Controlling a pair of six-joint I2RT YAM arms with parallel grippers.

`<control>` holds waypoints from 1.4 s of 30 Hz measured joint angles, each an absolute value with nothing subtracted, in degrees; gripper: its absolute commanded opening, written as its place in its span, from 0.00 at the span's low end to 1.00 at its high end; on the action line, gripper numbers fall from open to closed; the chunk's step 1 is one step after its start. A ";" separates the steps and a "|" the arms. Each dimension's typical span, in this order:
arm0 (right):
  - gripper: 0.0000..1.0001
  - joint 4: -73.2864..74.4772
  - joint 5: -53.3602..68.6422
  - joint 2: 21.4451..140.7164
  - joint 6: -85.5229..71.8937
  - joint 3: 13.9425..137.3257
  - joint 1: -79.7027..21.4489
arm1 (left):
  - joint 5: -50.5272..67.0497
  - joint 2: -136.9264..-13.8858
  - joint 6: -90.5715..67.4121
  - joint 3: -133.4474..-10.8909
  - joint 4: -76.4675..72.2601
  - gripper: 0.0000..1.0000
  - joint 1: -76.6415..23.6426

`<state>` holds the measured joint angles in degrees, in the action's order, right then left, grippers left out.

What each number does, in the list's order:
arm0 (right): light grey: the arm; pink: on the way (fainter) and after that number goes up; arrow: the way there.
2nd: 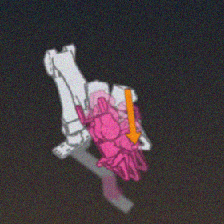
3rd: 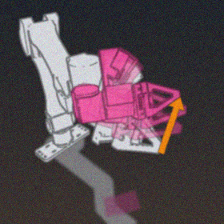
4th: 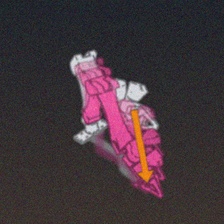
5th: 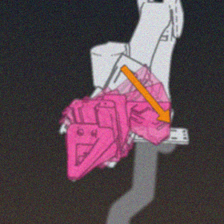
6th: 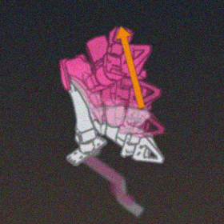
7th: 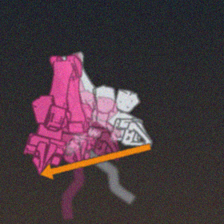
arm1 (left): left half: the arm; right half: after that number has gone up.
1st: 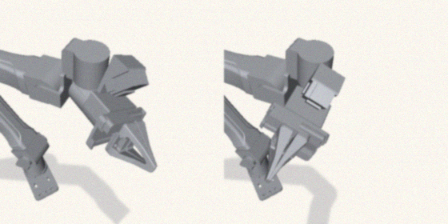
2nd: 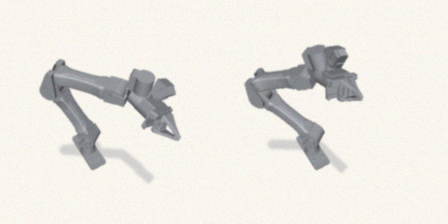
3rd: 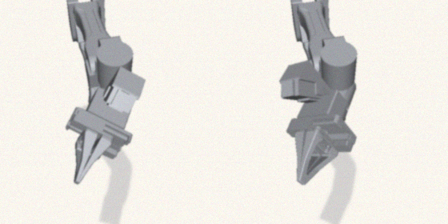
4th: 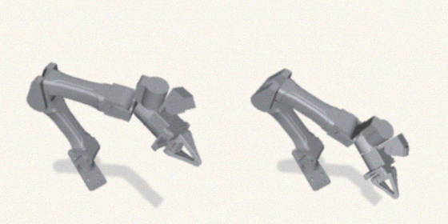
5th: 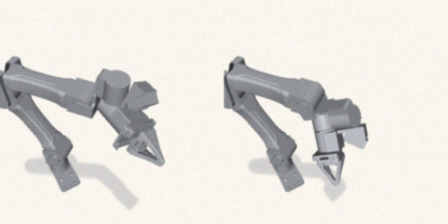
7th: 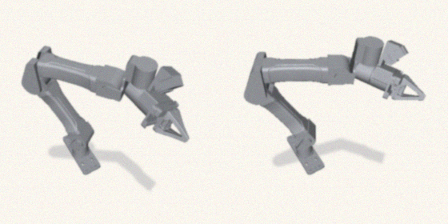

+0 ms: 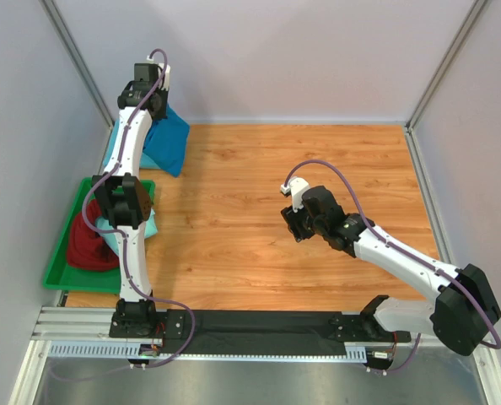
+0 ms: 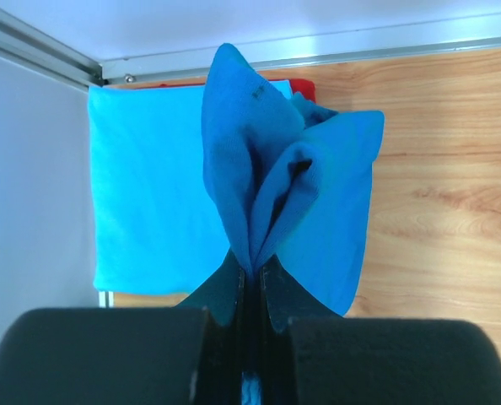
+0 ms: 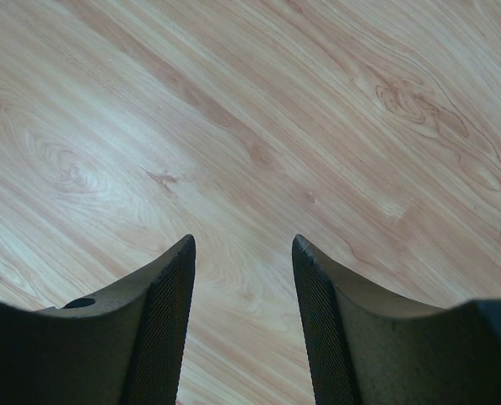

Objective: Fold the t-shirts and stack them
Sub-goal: Neatly place the folded tshirt to the corner

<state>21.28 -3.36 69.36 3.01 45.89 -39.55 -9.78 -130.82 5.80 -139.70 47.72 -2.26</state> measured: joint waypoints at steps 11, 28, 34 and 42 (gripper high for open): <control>0.50 21.63 -2.85 70.15 2.61 45.89 -39.29 | -10.59 -130.76 10.00 -139.52 47.31 0.00 -2.00; 0.50 21.78 -2.48 70.15 1.85 45.89 -39.27 | -10.61 -129.62 10.90 -139.13 47.27 0.00 -1.08; 0.50 22.02 -2.46 70.15 1.69 45.89 -39.29 | -10.63 -129.62 11.33 -139.13 47.07 0.00 -0.99; 0.50 22.09 -2.44 71.42 1.67 45.89 -39.29 | -9.47 -129.62 11.73 -139.15 46.02 0.00 1.32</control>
